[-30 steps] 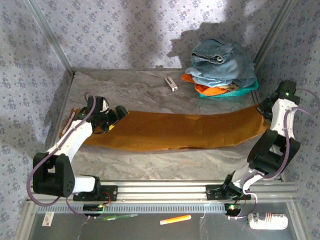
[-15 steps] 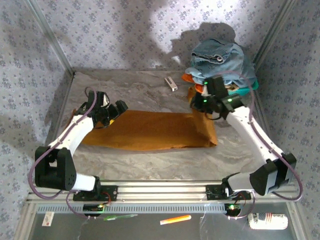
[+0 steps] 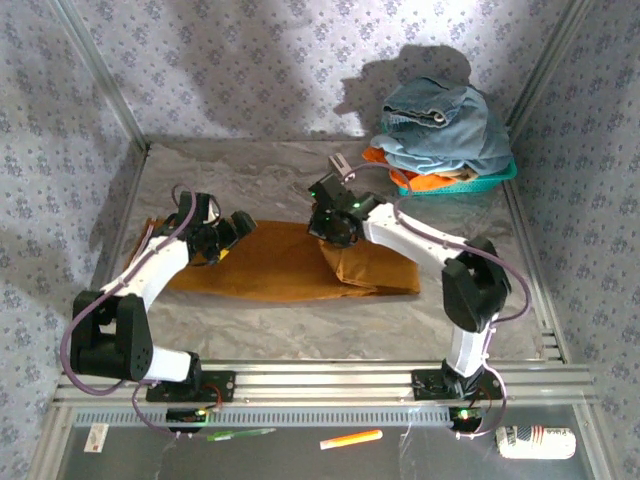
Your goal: Fold and stack the trousers
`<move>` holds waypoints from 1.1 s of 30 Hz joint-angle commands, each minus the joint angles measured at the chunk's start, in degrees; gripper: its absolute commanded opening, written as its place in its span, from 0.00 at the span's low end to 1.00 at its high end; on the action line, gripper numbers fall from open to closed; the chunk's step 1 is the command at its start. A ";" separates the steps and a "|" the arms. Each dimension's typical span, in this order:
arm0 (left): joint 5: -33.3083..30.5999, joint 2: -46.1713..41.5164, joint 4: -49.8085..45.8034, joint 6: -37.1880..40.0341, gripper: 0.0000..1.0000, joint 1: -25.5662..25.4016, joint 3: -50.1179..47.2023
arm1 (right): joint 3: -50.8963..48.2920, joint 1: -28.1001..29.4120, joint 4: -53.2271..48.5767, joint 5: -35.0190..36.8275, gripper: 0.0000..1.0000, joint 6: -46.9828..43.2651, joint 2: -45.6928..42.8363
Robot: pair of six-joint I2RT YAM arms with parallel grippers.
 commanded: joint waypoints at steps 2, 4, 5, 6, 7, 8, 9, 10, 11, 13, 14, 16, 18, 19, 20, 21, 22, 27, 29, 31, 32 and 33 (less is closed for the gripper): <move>-0.37 -0.68 1.76 -0.24 0.97 0.38 -2.02 | 4.68 2.24 0.38 3.16 0.00 5.51 5.48; 0.00 -0.58 2.28 -0.34 0.97 0.38 -2.38 | 7.14 2.48 -0.76 2.60 0.03 5.98 8.32; 0.10 -0.55 2.11 -0.22 0.97 0.33 -2.35 | 8.92 2.78 -1.17 1.83 0.21 5.89 9.69; 0.18 -0.59 2.03 -0.06 0.97 0.38 -2.36 | 10.38 3.32 -2.26 1.07 0.34 5.20 10.57; 0.21 -0.66 1.77 0.07 0.98 0.43 -2.21 | 12.38 4.00 -3.27 -0.82 0.44 3.73 11.66; 0.13 -0.84 1.53 0.16 0.98 0.42 -2.09 | 14.31 4.50 -4.14 -2.97 0.50 1.98 12.47; 0.13 -1.00 1.42 0.31 0.98 0.47 -2.03 | 15.51 4.99 -4.92 -4.83 0.54 0.47 12.72; 0.09 -1.22 1.17 0.36 0.98 0.53 -1.93 | 16.39 5.40 -5.83 -7.21 0.55 -1.24 12.59; 0.22 -1.55 0.97 0.42 0.99 0.56 -1.75 | 16.43 5.79 -6.31 -9.02 0.56 -3.28 11.74; 0.29 -2.01 0.79 0.53 0.99 0.48 -1.47 | 14.64 6.30 -7.14 -9.09 0.57 -6.10 8.61; 0.44 -2.13 0.76 0.55 0.99 0.53 -1.30 | 13.18 6.48 -7.45 -8.63 0.57 -7.49 6.54; 0.89 -2.10 0.94 0.38 0.99 0.23 -0.90 | 9.87 6.01 -8.37 -5.80 0.57 -8.90 2.32; 0.99 -1.68 1.23 0.09 0.97 -0.93 -0.27 | 5.42 4.13 -8.72 -3.15 0.56 -9.39 -1.83; 1.02 -1.35 1.39 0.08 0.96 -1.79 0.21 | 3.64 2.81 -9.11 -2.85 0.55 -9.99 -3.23; 0.87 -0.86 1.25 0.16 0.95 -3.06 0.89 | 1.50 0.66 -9.54 -2.84 0.53 -11.13 -4.77; 0.52 -0.38 0.97 0.40 0.94 -4.57 1.66 | -0.68 -1.62 -10.04 -2.94 0.51 -12.33 -6.47; 0.17 0.11 0.66 0.65 0.92 -5.98 2.37 | -2.92 -3.64 -10.14 -2.88 0.50 -13.56 -8.17; -2.98 2.55 -0.96 2.49 0.73 -14.19 6.51 | -14.30 -17.44 -12.38 -4.84 0.47 -23.36 -16.39; -3.43 3.84 -0.68 3.23 0.55 -17.34 7.96 | -19.90 -23.58 -11.13 -7.25 0.47 -27.07 -18.34; -3.06 6.49 -0.40 4.27 0.42 -20.26 9.96 | -24.30 -29.10 -9.34 -11.86 0.48 -29.62 -19.14; -2.66 8.32 -0.66 5.10 0.34 -21.64 11.44 | -26.36 -31.30 -7.84 -13.56 0.48 -30.03 -19.25; -2.27 10.22 -0.91 5.80 0.27 -22.89 12.86 | -28.15 -33.23 -5.85 -15.41 0.49 -30.37 -19.21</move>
